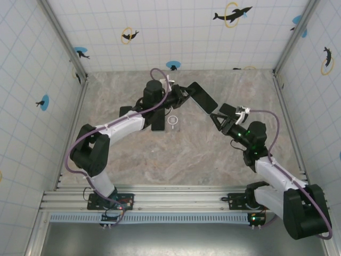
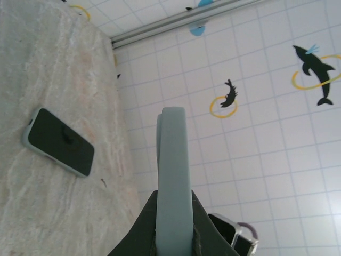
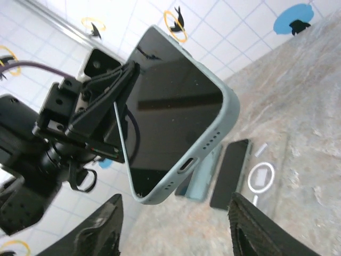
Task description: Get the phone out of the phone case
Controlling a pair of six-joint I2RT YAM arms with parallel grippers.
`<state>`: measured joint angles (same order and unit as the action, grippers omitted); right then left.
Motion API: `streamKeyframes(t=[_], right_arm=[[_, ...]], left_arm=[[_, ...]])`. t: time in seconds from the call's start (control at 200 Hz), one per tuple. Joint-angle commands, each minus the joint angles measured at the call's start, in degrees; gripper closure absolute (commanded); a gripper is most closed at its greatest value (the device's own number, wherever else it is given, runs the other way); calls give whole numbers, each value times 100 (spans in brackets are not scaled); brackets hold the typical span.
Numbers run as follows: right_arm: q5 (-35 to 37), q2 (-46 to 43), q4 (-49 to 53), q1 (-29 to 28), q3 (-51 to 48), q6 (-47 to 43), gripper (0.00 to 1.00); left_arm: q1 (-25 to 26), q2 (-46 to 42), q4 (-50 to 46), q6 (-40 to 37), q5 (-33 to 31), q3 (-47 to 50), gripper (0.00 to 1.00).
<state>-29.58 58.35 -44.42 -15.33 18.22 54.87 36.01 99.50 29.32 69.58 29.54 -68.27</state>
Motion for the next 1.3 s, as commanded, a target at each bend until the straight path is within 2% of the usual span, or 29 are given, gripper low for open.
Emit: streamKeyframes(t=[0.0,0.13,0.265,0.45,0.606,0.741,0.941,1.161,1.296], right_arm=[[479,104,-1023,-188,-156,896,50],[494,339,-1672,-309,-168,1244,60],[479,575,-2269,-356,-122,1601,66],[412,763,-2406,-363,53,1676,71],[418,842,-2413,-361,125,1658,81],[328,939,-2445,-363,279,1626,83],[146,1029,-2298,-357,338,1310,87],[-132,1086,-1641,-322,383,517,89],[-179,1083,-1017,-242,457,-97,90]], left_arm=[[17,-280,772,403,131,6,94],[12,-299,887,503,131,26,94],[12,-315,945,537,122,45,94],[26,-313,1064,643,157,68,95],[34,-318,1196,772,157,86,96],[56,-335,1274,887,197,95,96],[77,-387,1439,1091,219,124,98],[114,-359,2222,1917,210,283,100],[169,-395,2224,2022,230,227,100]])
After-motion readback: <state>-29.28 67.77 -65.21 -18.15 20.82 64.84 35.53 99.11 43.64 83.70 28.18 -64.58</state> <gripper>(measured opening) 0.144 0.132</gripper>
